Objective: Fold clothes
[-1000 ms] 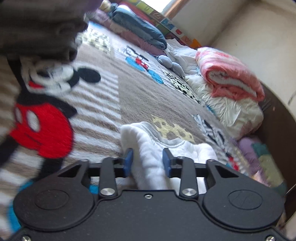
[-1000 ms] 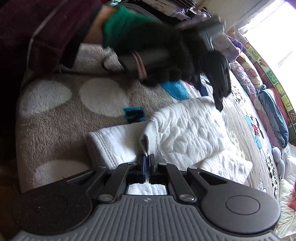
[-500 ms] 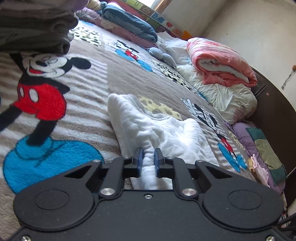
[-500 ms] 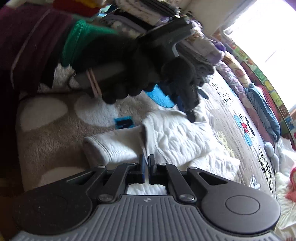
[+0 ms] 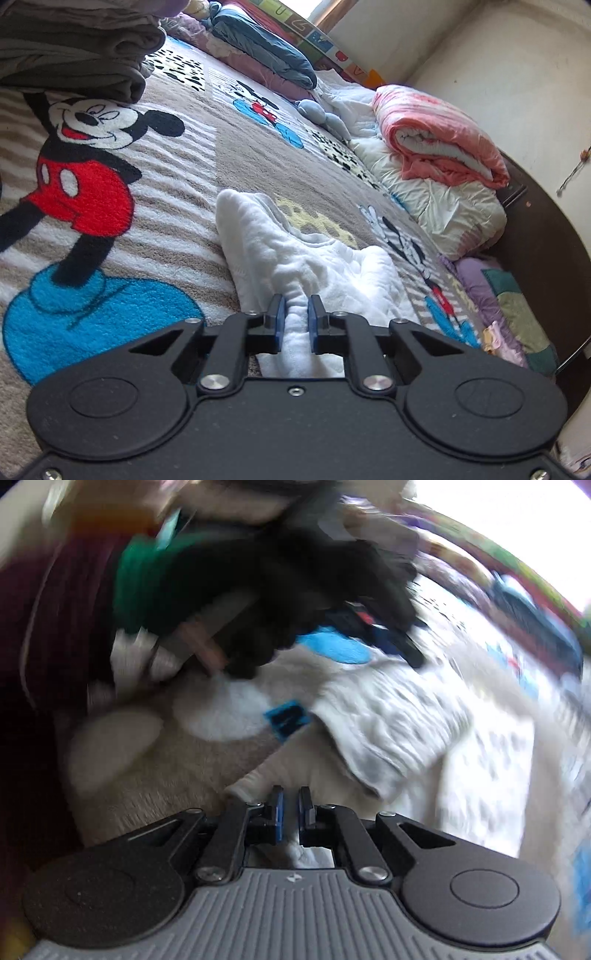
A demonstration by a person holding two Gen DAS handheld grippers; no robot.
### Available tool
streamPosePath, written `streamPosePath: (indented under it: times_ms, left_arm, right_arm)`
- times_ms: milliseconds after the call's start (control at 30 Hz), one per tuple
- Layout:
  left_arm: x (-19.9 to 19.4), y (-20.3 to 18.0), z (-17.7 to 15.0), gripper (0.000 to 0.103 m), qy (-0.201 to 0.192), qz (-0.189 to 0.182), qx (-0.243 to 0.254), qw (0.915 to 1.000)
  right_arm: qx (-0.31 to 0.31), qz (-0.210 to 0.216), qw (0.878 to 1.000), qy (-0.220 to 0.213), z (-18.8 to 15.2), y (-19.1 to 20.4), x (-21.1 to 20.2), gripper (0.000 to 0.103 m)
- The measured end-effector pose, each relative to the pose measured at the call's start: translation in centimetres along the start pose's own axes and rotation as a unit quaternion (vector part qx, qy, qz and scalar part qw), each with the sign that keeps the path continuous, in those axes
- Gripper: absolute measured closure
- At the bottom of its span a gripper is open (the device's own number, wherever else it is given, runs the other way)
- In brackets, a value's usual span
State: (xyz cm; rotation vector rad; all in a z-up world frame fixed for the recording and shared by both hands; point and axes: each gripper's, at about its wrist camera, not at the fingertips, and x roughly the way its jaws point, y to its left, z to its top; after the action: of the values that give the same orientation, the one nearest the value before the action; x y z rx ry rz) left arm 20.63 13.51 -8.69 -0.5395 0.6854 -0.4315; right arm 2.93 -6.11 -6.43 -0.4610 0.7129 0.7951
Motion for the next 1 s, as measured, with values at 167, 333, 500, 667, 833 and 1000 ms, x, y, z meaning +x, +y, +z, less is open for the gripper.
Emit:
streamPosePath:
  times_ms: [167, 333, 500, 667, 833, 1000]
  left_arm:
    - [-0.4, -0.4, -0.1, 0.092, 0.006, -0.003, 0.008, 0.9999]
    - [-2.1, -0.6, -0.5, 0.08, 0.004, 0.007, 0.02, 0.9998]
    - [-3.1, -1.9, -2.4, 0.076, 0.017, 0.013, 0.027, 0.9994]
    - [-3.2, -1.8, -3.0, 0.09, -0.005, -0.021, -0.038, 0.999]
    - [-1.8, -1.5, -3.3, 0.09, 0.018, 0.026, -0.006, 0.9995]
    - [-3.6, -2.9, -2.1, 0.075, 0.006, 0.054, 0.075, 0.9957]
  right_arm:
    - [0.007, -0.004, 1.0, -0.012, -0.9, -0.3, 0.4, 0.097]
    - [0.033, 0.003, 0.999, -0.027, -1.4, -1.4, 0.7, 0.098]
    - [0.054, 0.006, 0.997, -0.045, -2.0, -2.0, 0.7, 0.098]
    - [0.067, 0.007, 0.996, -0.054, -2.3, -2.3, 0.8, 0.098]
    - [0.069, 0.006, 0.996, -0.054, -2.3, -2.1, 0.5, 0.098]
    - [0.061, -0.004, 0.997, -0.049, -2.0, -1.7, 0.5, 0.098]
